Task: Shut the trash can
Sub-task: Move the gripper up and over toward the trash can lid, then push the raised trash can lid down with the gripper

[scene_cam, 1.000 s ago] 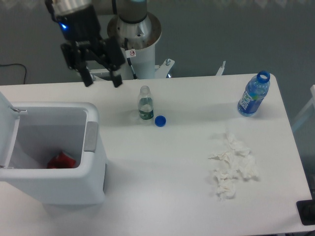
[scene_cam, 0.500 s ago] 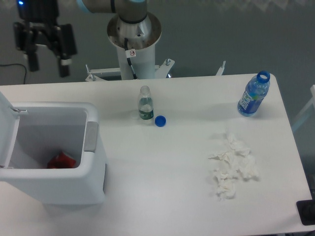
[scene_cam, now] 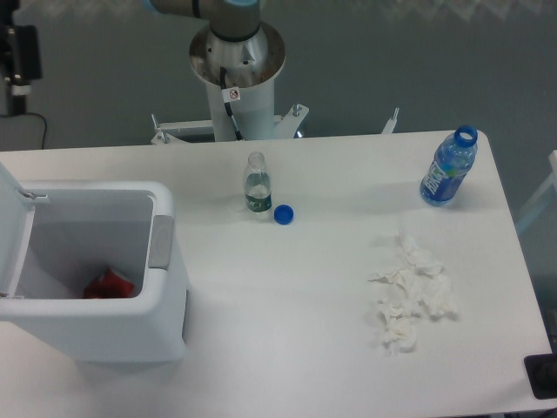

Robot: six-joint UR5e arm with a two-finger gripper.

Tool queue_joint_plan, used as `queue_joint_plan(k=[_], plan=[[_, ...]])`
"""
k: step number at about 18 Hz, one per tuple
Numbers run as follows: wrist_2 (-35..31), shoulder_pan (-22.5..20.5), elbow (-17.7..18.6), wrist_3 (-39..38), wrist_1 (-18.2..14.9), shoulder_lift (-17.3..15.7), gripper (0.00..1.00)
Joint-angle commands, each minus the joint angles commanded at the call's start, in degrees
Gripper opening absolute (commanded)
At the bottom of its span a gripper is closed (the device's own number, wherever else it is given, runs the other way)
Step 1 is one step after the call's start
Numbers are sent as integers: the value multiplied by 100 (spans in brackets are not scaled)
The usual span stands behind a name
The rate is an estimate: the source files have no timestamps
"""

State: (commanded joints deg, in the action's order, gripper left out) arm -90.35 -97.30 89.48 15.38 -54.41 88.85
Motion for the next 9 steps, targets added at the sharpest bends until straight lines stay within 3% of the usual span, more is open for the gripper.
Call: queue_joint_plan(k=[9], plan=[[9, 343, -642, -70, 70, 677, 100]])
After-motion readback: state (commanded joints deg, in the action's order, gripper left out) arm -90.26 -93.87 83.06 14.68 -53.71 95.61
